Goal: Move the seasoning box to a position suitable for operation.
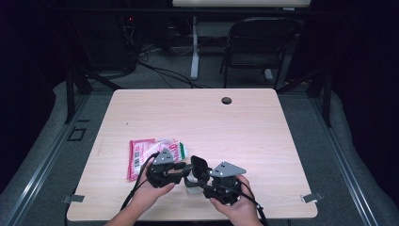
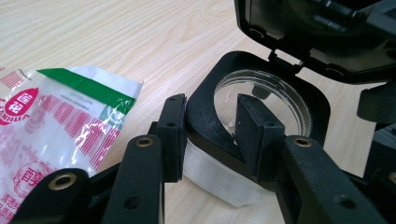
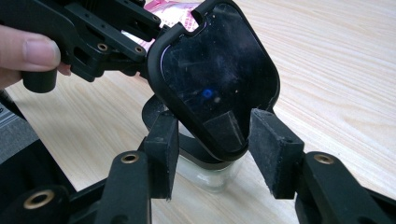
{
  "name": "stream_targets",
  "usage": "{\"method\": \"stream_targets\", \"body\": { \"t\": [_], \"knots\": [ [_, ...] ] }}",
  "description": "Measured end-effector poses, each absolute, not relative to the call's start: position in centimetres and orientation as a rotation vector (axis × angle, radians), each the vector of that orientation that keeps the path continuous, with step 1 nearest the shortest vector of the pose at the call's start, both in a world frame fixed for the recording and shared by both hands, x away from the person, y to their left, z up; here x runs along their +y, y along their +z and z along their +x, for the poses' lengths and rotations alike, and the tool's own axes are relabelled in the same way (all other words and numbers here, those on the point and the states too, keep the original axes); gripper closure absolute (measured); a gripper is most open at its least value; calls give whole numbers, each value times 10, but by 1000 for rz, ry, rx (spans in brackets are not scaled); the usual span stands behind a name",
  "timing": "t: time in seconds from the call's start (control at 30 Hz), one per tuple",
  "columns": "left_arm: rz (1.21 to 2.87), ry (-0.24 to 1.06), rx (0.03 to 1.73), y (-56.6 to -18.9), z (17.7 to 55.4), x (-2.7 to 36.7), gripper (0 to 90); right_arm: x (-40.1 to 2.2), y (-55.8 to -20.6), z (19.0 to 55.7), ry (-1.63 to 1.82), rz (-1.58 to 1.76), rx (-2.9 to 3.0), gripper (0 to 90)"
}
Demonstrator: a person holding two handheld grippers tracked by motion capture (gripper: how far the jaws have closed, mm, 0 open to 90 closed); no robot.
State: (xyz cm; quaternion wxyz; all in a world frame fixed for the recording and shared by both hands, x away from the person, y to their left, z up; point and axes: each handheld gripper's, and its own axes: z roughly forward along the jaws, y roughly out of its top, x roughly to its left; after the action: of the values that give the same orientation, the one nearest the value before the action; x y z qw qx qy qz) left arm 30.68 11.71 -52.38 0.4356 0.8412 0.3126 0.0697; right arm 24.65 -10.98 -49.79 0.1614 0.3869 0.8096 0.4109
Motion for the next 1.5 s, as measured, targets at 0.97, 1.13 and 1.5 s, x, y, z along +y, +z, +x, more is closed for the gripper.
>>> {"method": "stream_targets", "body": {
  "t": [0.97, 1.13, 1.5],
  "knots": [
    [2066, 140, 786, -525, 307, 119, 646, -143, -493, 243, 1202, 1218, 2245, 809],
    [2074, 137, 774, -525, 303, 118, 614, -148, -493, 252, 1214, 1265, 2213, 840],
    [2039, 79, 763, -526, 292, 112, 547, -149, -497, 281, 1250, 1298, 2161, 856]
  ]
}}
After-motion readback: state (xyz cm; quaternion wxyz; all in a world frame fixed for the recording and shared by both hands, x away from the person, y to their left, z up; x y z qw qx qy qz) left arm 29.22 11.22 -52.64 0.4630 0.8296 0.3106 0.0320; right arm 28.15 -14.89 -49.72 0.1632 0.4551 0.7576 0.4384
